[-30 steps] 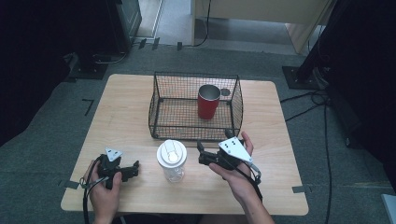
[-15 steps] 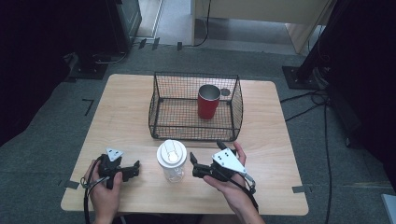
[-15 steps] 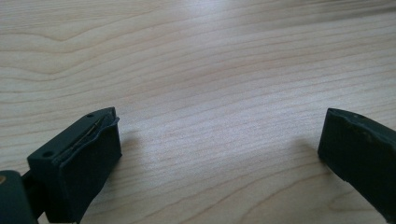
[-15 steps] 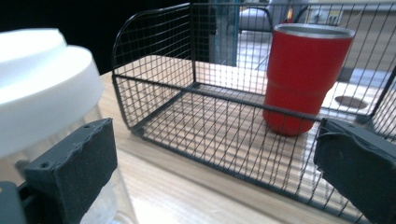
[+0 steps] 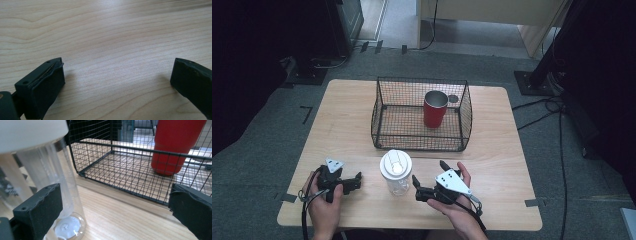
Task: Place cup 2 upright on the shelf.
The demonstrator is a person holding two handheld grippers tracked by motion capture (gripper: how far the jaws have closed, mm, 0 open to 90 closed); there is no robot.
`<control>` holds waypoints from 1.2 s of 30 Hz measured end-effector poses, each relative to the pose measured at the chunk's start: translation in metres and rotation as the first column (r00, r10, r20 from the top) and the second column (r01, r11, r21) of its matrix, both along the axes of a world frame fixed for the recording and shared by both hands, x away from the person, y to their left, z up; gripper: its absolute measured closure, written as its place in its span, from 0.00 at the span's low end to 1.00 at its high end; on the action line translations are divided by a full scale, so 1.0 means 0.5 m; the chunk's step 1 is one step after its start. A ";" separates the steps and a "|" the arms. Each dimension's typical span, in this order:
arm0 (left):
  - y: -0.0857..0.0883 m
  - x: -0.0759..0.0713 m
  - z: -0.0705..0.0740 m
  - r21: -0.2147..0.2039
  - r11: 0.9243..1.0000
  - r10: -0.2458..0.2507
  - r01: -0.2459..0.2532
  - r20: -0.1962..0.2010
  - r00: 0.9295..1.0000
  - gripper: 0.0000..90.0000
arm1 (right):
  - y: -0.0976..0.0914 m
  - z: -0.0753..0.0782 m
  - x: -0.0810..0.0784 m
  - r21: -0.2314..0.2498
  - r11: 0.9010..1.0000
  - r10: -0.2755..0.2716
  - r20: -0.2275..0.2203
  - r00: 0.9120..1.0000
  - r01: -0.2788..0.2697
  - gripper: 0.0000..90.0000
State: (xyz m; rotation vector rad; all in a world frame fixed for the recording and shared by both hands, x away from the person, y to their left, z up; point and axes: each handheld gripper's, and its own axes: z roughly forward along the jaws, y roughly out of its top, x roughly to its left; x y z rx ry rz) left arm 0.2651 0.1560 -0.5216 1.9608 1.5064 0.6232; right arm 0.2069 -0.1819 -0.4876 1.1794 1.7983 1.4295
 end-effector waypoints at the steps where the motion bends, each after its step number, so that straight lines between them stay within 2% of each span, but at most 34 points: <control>1: 0.000 0.000 0.000 0.000 1.000 0.000 0.000 0.000 1.000 0.00 | 0.002 -0.003 -0.003 0.001 1.000 0.004 -0.003 1.000 -0.004 0.00; 15: 0.000 0.000 0.000 -0.001 1.000 0.000 0.000 0.001 1.000 0.00 | 0.034 -0.010 -0.025 0.006 0.998 0.066 -0.009 0.998 -0.066 0.00; 27: 0.000 0.000 0.000 -0.002 1.000 0.002 -0.002 0.001 1.000 0.00 | 0.061 -0.009 -0.029 0.019 0.994 0.110 -0.007 0.994 -0.110 0.00; 36: 0.000 0.000 0.000 -0.002 1.000 0.002 -0.002 0.002 1.000 0.00 | 0.079 0.005 -0.026 0.023 0.991 0.133 0.013 0.991 -0.133 0.00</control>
